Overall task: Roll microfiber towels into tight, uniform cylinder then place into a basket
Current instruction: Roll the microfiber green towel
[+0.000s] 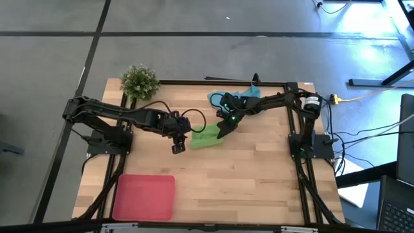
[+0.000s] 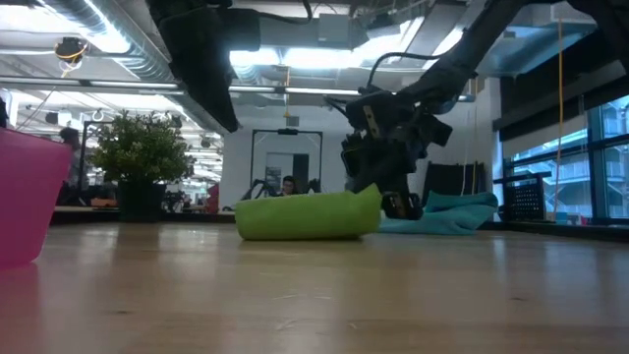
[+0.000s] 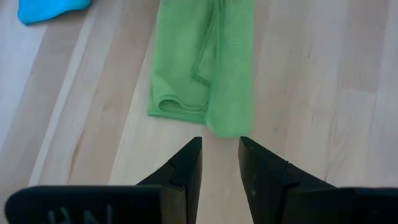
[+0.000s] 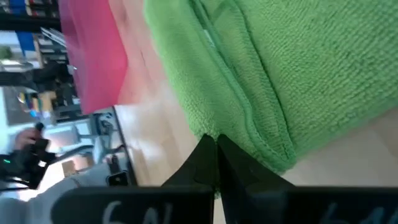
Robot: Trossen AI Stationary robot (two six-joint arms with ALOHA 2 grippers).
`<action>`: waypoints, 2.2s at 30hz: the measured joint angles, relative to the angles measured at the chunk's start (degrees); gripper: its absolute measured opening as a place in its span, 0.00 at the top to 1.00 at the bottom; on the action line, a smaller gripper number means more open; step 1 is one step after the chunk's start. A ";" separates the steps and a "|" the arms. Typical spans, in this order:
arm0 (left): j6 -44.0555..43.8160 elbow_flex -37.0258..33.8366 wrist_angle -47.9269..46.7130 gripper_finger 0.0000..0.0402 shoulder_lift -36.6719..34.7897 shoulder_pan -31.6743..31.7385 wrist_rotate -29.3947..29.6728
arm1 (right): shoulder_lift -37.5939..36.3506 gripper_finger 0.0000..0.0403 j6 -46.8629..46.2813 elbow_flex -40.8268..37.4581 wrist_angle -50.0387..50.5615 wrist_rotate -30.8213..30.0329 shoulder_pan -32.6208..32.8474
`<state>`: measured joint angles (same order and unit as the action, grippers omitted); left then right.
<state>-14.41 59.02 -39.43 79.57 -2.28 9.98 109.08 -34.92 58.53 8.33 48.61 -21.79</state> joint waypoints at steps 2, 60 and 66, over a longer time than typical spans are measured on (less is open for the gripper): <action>0.80 0.00 1.08 0.76 0.40 -0.02 0.00 | 0.00 0.99 -3.18 0.01 0.17 1.33 -0.37; 19.51 -0.02 27.11 0.76 20.12 6.89 -0.48 | 1.22 0.98 -19.42 -0.05 9.72 1.00 -11.11; 19.61 0.00 27.98 0.76 23.07 9.04 -0.48 | 1.22 0.98 -18.84 -0.05 9.79 1.28 -11.11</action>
<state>5.20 59.02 -11.45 102.64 6.76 9.50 110.30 -53.76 58.48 18.12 49.89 -32.91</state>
